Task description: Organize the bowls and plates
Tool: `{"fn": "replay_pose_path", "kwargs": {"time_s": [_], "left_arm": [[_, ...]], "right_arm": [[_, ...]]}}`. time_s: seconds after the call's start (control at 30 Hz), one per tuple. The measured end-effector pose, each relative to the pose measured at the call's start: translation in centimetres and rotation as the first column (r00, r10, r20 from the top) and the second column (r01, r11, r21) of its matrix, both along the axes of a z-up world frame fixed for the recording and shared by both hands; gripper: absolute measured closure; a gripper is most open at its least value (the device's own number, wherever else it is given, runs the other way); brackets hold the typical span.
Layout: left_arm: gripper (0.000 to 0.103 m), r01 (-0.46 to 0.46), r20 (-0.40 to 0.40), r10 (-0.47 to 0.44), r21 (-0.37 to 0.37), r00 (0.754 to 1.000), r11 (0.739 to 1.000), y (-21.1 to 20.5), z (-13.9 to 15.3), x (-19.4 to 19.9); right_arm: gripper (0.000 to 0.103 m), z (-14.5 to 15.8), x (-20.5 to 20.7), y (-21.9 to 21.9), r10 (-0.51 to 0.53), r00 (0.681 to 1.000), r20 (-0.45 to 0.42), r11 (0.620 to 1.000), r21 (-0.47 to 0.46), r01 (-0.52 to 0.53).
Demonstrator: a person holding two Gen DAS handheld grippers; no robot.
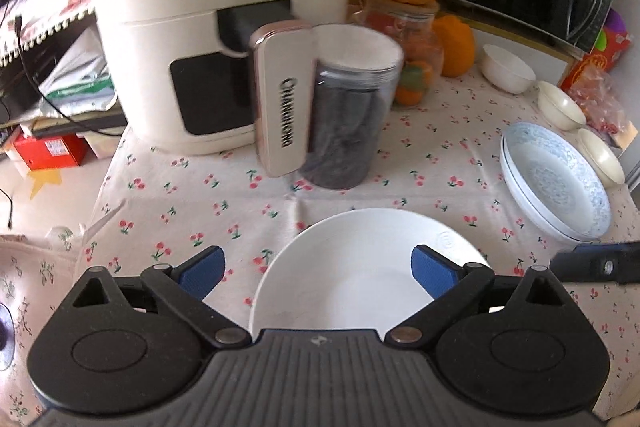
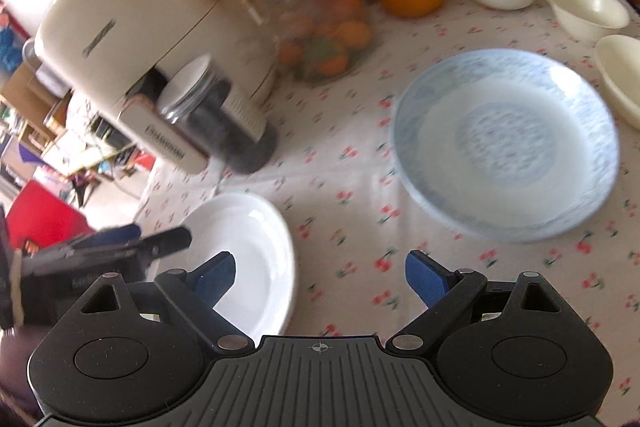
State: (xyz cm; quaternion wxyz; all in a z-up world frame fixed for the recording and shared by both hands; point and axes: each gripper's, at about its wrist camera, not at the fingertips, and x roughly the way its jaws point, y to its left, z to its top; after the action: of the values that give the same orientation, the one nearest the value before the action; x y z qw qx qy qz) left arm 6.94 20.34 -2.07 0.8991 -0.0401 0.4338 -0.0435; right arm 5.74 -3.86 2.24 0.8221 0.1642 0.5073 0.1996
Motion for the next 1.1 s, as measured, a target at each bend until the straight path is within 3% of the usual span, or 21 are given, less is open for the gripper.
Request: {"fn": "replay_pose_path", "kwargs": {"time_s": [0.33,0.5,0.6,0.8,1.1], "left_arm": [[0.028,0.015,-0.052,-0.023,-0.134,0.998,0.991,3.4,-1.7,-0.4],[0.045,0.01,-0.083,-0.025,-0.179,0.996,0.984,4.1,-2.6,-0.5],[0.057,0.001,-0.105,-0.023,-0.203,0.994,0.979,4.4,-2.9,-0.4],[0.07,0.008,-0.123,-0.034,-0.21,0.992,0.978,4.6,-3.2,-0.6],[0.079,0.01,-0.147,-0.044,-0.227,0.988,0.974,4.8,-3.5,-0.5]], "right_arm": [[0.009,-1.5,-2.1,3.7,0.111,0.993,0.03,0.994,0.015,-0.111],[0.009,-2.3,-3.2,5.3,0.161,0.986,0.05,0.987,0.019,-0.162],[0.009,-2.8,-3.7,6.1,0.189,0.98,0.058,0.982,0.016,-0.19],[0.009,-3.6,-4.3,6.8,0.199,0.978,0.065,0.979,0.017,-0.201],[0.01,-3.9,-4.4,7.1,0.199,0.976,0.088,0.98,0.01,-0.201]]}}
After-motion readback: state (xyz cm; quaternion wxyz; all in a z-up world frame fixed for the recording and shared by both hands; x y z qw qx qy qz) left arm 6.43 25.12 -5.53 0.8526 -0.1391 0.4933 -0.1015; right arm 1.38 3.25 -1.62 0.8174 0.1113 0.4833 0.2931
